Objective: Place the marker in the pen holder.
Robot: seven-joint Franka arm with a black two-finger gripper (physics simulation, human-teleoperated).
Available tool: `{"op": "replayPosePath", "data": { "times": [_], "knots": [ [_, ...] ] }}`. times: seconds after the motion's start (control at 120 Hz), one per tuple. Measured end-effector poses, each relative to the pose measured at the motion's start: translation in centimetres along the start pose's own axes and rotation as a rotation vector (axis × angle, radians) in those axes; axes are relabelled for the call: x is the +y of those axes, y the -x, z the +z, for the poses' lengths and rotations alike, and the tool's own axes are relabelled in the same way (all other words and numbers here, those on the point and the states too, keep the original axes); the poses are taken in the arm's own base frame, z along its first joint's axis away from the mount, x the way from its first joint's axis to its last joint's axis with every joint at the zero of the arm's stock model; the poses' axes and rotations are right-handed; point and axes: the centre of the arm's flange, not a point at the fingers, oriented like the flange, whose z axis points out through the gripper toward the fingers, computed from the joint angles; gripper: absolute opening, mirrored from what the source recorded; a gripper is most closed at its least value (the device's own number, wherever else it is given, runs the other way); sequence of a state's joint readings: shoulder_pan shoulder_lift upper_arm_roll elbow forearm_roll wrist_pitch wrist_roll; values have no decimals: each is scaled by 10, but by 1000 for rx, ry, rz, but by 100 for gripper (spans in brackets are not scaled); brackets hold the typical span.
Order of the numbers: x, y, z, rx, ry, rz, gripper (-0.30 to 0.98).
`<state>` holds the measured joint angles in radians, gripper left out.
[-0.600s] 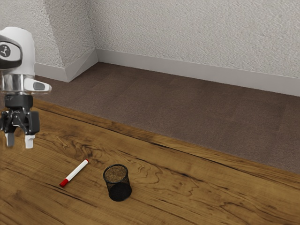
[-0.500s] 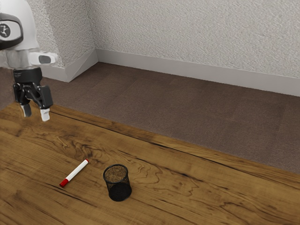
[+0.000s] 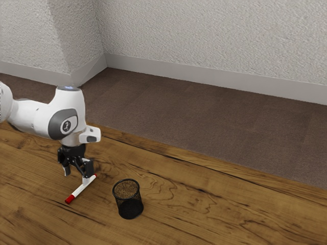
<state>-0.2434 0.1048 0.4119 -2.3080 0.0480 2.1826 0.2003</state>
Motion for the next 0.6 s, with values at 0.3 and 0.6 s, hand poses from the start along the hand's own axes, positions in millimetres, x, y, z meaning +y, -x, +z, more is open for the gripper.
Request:
{"op": "replayPosePath", "data": {
  "times": [0.3,0.6],
  "knots": [
    [-2,-20,22,161,-46,2,66],
    [6,-33,34,218,-66,14,66]
  ]
}}
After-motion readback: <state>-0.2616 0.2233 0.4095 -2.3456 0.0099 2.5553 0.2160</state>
